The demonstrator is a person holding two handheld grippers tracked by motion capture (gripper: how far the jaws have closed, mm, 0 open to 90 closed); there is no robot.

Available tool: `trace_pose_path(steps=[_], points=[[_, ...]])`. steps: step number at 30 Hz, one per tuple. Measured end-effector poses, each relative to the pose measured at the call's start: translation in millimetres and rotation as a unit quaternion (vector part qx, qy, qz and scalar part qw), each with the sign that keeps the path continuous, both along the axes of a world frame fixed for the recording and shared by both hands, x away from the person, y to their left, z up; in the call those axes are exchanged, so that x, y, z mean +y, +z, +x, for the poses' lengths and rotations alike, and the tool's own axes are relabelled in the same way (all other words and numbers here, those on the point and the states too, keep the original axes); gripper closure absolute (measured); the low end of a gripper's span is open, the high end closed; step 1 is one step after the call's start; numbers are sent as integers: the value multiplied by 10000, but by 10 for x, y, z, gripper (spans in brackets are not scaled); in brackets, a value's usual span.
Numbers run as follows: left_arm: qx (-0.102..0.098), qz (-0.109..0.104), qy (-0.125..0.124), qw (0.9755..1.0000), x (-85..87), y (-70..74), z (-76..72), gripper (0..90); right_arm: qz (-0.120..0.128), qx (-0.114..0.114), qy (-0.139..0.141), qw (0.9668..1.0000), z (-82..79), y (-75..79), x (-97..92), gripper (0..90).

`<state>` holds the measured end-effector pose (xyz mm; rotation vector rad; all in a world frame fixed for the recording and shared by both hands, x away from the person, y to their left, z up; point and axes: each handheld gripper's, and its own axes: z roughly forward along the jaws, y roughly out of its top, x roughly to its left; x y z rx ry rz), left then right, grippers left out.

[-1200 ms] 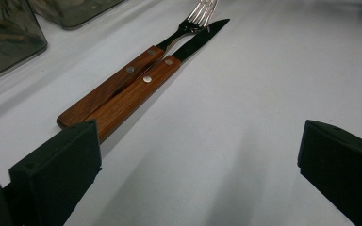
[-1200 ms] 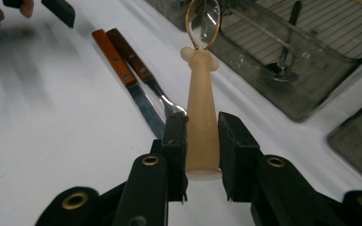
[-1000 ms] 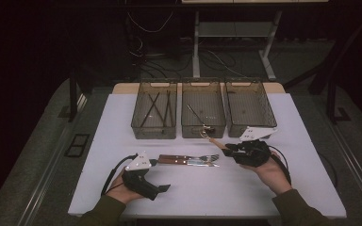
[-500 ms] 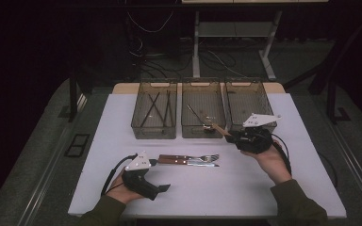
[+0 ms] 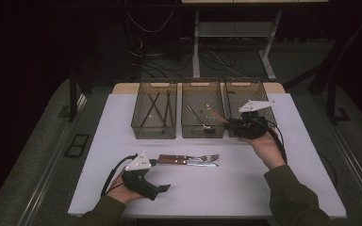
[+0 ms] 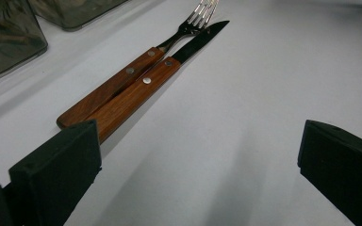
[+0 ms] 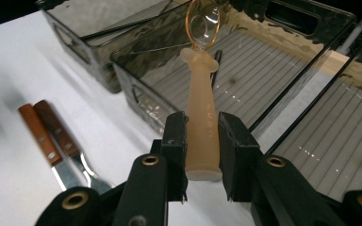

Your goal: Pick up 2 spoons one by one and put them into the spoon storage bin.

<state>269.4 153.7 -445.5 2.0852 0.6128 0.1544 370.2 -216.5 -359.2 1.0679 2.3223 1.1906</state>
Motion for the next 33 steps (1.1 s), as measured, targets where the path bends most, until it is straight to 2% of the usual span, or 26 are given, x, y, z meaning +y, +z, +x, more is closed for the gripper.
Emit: trace_pose_path(steps=[10, 17, 23, 25, 29, 33], points=[[-17, -12, -24, 10000, 1, 1, 2, 0, -74, 161, -222, 9996, 287, 43, 98, 735], [-4, -39, -24, 10000, -4, 1, 0, 0, -209, 285, -322, 9989, 482, -34, 208, 735], [-19, -42, -47, 10000, -3, 3, 2, 0, -293, 482, -445, 9974, 637, -120, 285, 735], [-17, -55, -45, 10000, -4, 3, 1, 0, -297, 552, -481, 9969, 673, -147, 310, 734], [-23, -39, -61, 10000, -1, 2, 5, 0, -493, 600, -483, 9958, 724, -200, 373, 734], [-9, -43, -62, 10000, -3, 4, 0, 0, -524, 688, -502, 9950, 769, -243, 403, 724]])
